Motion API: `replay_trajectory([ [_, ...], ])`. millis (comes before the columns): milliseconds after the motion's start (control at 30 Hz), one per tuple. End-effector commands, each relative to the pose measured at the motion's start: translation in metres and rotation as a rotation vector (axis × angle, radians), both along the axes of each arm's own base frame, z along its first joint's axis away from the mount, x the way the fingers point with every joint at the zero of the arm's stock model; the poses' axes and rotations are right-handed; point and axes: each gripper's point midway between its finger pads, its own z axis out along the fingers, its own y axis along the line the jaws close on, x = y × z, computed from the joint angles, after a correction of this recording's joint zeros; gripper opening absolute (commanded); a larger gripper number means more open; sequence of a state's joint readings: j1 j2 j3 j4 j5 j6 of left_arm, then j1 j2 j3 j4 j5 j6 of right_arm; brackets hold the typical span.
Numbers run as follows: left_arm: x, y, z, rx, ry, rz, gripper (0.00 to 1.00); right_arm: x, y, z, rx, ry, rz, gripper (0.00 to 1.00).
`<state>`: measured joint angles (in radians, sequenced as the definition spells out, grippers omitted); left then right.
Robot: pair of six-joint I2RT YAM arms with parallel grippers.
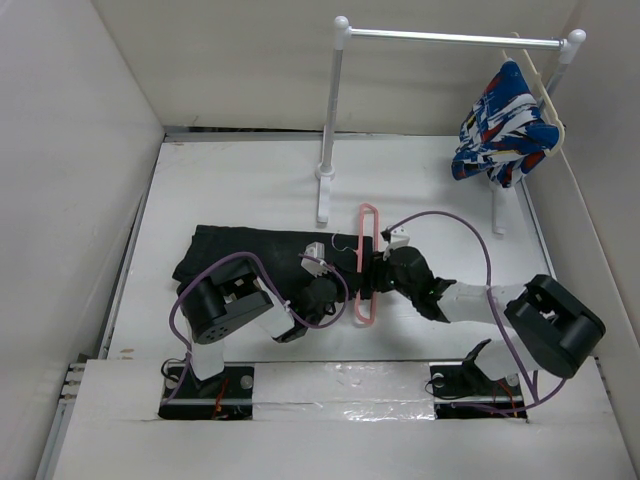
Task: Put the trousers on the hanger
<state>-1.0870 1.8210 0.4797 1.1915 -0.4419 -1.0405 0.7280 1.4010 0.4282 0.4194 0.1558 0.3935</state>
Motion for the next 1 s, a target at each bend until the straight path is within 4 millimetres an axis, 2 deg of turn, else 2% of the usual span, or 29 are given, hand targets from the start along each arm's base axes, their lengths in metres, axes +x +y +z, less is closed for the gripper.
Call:
replay_trajectory([
  [0, 0.003, -0.002, 0.013, -0.021, -0.038, 0.01, 0.0, 0.002, 0.002, -0.003, -0.004, -0.006, -0.012, 0.45],
  [167, 0.003, -0.003, 0.012, -0.014, -0.042, 0.005, 0.0, 0.004, 0.007, -0.007, -0.012, 0.002, -0.008, 0.45],
  [233, 0.004, 0.0, 0.013, -0.013, -0.045, 0.015, 0.0, 0.005, 0.008, -0.007, -0.011, -0.002, -0.003, 0.34],
  [267, 0.004, 0.0, 0.013, -0.011, -0.044, 0.015, 0.0, 0.004, 0.008, -0.006, -0.007, -0.004, 0.002, 0.17],
  [300, 0.004, -0.001, 0.013, -0.011, -0.046, 0.012, 0.0, 0.004, 0.008, -0.002, 0.0, -0.018, 0.001, 0.1],
  [367, 0.004, 0.0, 0.01, 0.011, -0.044, 0.011, 0.0, 0.005, 0.007, 0.005, 0.015, -0.039, -0.003, 0.0],
  [467, 0.005, 0.007, 0.009, 0.034, -0.054, 0.029, 0.0, 0.01, -0.002, 0.022, 0.025, -0.08, -0.022, 0.0],
  [500, 0.005, 0.009, 0.008, 0.047, -0.056, 0.029, 0.0, 0.011, -0.007, 0.035, 0.035, -0.106, -0.03, 0.0],
  [600, 0.006, 0.015, 0.006, 0.099, -0.07, 0.038, 0.0, 0.015, -0.027, 0.048, 0.059, -0.144, -0.061, 0.0],
  [667, 0.007, 0.022, 0.005, 0.124, -0.074, 0.055, 0.0, 0.018, -0.041, 0.067, 0.085, -0.186, -0.078, 0.0],
  [733, 0.006, 0.028, 0.003, 0.146, -0.077, 0.06, 0.0, 0.016, -0.055, 0.072, 0.062, -0.189, -0.097, 0.0],
  [767, 0.006, 0.032, 0.003, 0.161, -0.079, 0.071, 0.0, 0.018, -0.066, 0.084, 0.079, -0.222, -0.122, 0.0],
  [833, 0.006, 0.04, 0.004, 0.191, -0.085, 0.085, 0.0, 0.017, -0.079, 0.088, 0.073, -0.233, -0.139, 0.0],
  [867, 0.01, 0.045, 0.005, 0.194, -0.09, 0.104, 0.0, 0.019, -0.09, 0.096, 0.079, -0.254, -0.163, 0.0],
  [900, 0.008, 0.05, 0.002, 0.211, -0.087, 0.106, 0.0, 0.018, -0.099, 0.092, 0.054, -0.239, -0.177, 0.0],
  [967, 0.005, 0.056, 0.0, 0.232, -0.085, 0.104, 0.0, 0.018, -0.111, 0.095, 0.059, -0.246, -0.194, 0.0],
])
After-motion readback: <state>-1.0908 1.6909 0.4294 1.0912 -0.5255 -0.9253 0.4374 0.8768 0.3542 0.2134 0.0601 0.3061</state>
